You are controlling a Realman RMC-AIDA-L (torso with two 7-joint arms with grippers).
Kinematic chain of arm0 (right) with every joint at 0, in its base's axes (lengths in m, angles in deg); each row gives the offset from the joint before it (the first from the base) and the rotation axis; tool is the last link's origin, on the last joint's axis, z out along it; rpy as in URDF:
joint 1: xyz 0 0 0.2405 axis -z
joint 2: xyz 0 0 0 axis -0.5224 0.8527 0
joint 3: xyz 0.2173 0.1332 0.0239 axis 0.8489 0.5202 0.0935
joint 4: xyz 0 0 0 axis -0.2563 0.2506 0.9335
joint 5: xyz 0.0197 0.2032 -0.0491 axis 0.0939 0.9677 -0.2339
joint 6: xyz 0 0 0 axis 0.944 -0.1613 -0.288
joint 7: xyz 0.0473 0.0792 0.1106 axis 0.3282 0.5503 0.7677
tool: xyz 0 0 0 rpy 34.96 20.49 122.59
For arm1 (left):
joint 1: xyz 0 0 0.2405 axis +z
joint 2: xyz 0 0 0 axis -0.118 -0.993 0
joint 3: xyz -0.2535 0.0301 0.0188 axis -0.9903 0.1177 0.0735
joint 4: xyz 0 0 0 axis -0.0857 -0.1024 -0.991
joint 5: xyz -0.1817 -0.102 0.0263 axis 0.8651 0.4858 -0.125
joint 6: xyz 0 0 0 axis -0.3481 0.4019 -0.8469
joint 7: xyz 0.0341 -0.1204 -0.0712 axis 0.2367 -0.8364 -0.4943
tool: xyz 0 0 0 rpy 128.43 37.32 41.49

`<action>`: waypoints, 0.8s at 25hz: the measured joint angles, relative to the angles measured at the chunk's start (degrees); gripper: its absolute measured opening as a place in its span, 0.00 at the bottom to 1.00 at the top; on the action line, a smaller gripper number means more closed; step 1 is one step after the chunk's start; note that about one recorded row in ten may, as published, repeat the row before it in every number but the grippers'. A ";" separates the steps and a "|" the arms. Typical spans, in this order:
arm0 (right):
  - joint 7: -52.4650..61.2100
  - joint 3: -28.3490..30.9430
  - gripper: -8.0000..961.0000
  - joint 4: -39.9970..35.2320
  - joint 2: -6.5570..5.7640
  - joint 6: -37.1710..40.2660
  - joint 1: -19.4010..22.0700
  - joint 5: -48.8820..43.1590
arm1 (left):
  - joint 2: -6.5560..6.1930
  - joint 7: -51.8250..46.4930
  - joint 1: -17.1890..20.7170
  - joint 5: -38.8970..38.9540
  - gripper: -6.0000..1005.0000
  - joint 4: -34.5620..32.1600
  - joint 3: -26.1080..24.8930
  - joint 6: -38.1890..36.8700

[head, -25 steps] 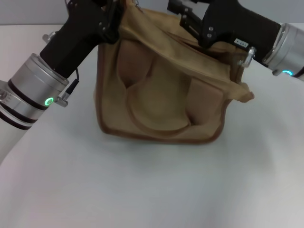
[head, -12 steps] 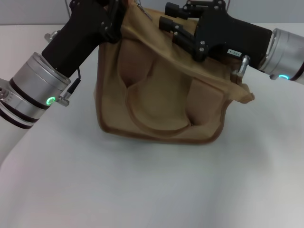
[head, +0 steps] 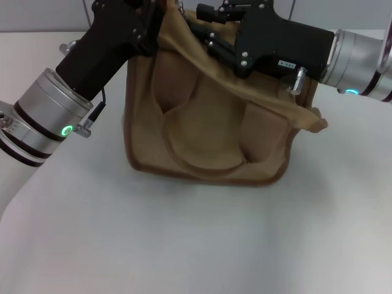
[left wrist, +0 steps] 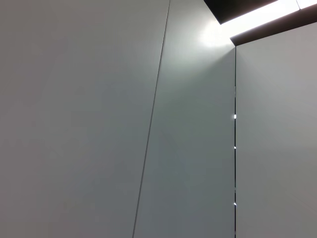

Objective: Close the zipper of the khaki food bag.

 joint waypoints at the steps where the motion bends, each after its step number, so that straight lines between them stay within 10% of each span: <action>1: -0.49 -0.19 0.29 0.07 0.00 -0.22 0.05 0.35 | 0.00 -0.02 0.00 0.01 0.01 0.00 0.00 0.00; 20: -4.70 -1.98 0.29 1.05 0.00 -0.93 -0.12 5.53 | 0.00 0.11 -0.53 0.18 0.01 0.00 -0.49 0.24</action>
